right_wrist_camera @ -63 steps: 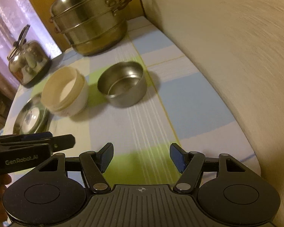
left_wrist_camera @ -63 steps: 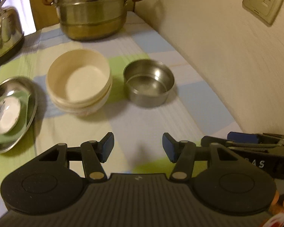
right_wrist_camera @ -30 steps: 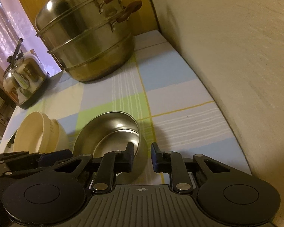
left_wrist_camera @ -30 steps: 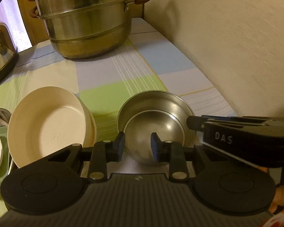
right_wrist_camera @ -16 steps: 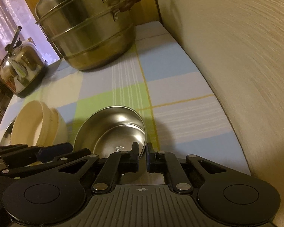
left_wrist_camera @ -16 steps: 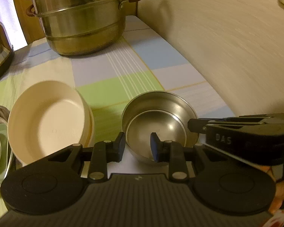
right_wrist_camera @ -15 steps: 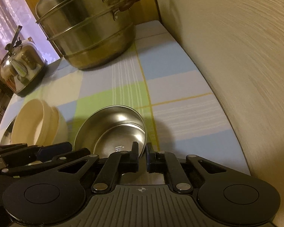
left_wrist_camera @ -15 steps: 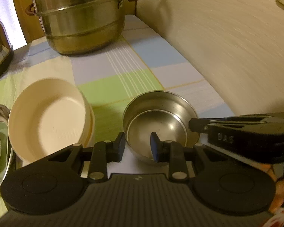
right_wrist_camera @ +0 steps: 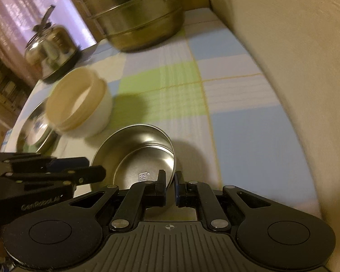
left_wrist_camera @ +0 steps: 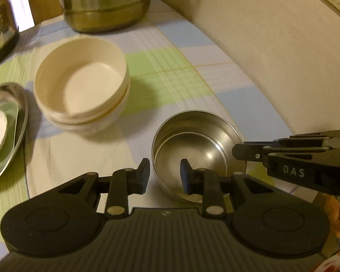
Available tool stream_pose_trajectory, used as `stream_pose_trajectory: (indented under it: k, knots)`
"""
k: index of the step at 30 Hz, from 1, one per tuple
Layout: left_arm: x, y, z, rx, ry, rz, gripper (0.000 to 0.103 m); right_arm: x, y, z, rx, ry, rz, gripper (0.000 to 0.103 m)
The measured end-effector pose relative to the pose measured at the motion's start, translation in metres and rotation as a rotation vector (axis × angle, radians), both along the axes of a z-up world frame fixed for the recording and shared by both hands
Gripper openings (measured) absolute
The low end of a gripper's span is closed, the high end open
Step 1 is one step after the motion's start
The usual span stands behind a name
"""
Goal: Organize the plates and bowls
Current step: 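Lift the steel cup and carry it toward the bowl stack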
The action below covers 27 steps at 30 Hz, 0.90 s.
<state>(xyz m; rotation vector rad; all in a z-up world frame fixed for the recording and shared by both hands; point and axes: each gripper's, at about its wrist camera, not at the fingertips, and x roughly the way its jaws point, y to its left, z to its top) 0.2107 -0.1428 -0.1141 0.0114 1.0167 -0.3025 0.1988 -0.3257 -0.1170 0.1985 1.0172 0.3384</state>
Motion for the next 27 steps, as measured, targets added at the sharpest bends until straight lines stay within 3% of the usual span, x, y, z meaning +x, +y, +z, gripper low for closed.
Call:
stream_pose_trajectory:
  k: [6, 16, 21, 24, 27]
  knots:
    - [-0.012, 0.010, -0.001, 0.001, 0.015, 0.038, 0.026, -0.018, 0.017, 0.000, -0.026, -0.007, 0.036, 0.007]
    - [-0.011, 0.015, -0.012, 0.036, 0.036, 0.105, 0.026, -0.013, 0.023, -0.006, -0.048, 0.001, -0.042, 0.010]
    - [-0.013, 0.014, -0.012, 0.034, 0.018, 0.106, 0.020, -0.016, 0.026, -0.007, -0.055, -0.022, -0.050, 0.010]
    - [-0.017, 0.011, -0.010, 0.032, 0.000, 0.094, 0.008, -0.022, 0.027, -0.007, -0.055, -0.040, -0.037, 0.010]
    - [-0.024, 0.009, -0.008, 0.047, -0.019, 0.088, 0.008, -0.029, 0.030, -0.005, -0.066, -0.061, -0.026, 0.009]
